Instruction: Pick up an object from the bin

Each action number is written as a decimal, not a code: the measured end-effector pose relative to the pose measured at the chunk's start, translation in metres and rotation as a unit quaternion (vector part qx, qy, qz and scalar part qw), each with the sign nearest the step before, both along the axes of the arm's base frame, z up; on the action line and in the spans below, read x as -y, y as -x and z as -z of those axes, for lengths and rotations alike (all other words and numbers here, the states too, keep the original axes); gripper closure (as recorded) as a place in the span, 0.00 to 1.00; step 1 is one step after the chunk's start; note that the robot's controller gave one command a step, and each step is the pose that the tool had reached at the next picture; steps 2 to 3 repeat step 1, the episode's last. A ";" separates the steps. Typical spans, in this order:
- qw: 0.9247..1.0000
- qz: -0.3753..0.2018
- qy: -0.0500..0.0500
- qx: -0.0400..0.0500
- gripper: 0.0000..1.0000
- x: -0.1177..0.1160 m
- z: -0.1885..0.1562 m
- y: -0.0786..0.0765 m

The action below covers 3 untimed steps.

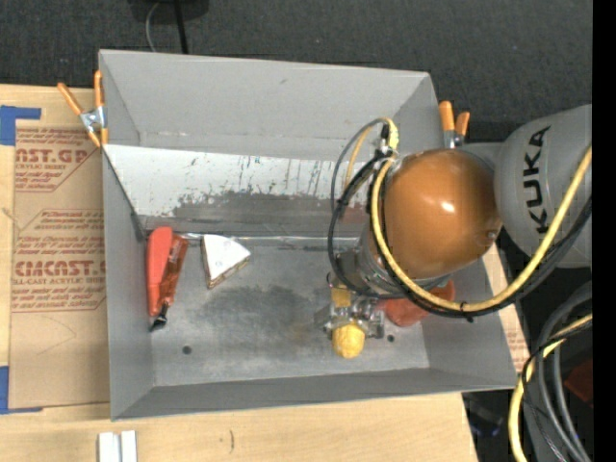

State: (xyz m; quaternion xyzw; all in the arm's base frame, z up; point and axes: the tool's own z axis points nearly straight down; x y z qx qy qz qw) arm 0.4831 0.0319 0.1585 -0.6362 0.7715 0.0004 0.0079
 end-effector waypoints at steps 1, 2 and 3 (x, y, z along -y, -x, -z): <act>1.000 -0.012 -0.001 0.000 1.00 -0.012 -0.069 -0.011; 1.000 -0.012 -0.001 0.000 1.00 -0.012 -0.069 -0.011; 1.000 -0.012 -0.001 0.000 1.00 -0.012 -0.069 -0.011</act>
Offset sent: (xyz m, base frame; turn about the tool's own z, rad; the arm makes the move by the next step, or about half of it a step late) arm 0.0000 0.0000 0.0000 0.0000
